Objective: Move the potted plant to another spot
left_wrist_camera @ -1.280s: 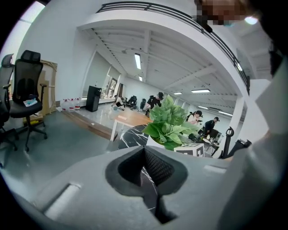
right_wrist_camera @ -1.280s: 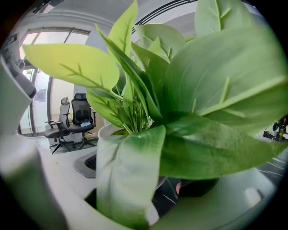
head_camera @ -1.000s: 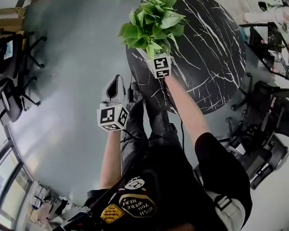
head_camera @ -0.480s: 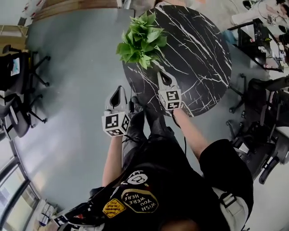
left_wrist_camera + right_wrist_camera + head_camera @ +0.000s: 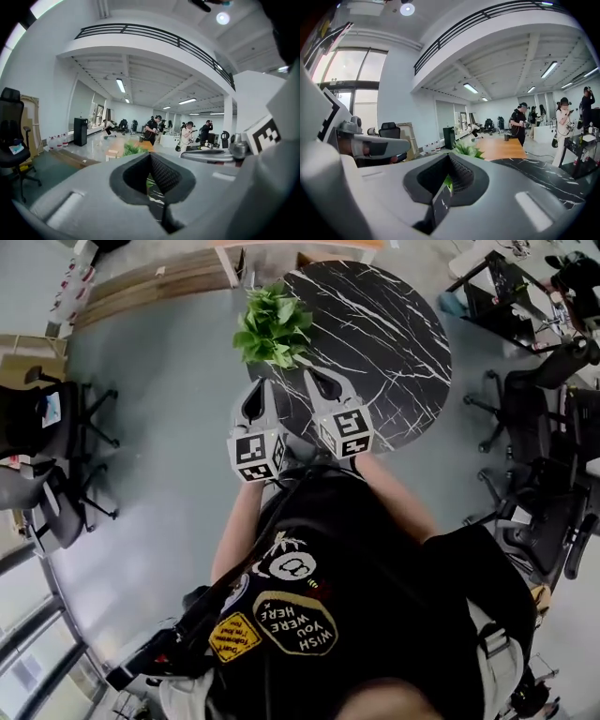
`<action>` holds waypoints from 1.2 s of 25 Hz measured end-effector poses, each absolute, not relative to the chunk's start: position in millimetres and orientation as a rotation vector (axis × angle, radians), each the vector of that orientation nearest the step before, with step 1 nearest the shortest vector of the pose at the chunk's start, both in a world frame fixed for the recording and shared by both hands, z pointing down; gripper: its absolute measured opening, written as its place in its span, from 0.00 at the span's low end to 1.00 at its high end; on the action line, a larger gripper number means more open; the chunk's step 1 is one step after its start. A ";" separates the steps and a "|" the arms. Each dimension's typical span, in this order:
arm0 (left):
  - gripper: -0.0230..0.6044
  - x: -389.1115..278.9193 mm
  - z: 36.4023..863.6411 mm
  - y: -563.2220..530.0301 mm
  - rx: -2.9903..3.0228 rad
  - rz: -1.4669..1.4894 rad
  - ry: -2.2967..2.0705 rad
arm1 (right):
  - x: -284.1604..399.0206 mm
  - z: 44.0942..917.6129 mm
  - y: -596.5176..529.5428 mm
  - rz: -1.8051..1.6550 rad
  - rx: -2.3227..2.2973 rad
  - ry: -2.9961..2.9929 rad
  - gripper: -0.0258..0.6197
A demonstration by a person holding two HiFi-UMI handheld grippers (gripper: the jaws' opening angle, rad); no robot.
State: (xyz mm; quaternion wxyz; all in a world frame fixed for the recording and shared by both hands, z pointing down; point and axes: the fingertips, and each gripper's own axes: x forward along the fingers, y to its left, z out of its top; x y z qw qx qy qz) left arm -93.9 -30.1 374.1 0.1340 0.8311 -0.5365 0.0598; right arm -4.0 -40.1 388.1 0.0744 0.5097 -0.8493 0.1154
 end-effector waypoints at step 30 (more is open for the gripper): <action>0.04 -69.4 338.8 -15.3 2.478 0.126 -1.580 | -7.8 349.6 -18.3 0.277 1.493 -2.609 0.04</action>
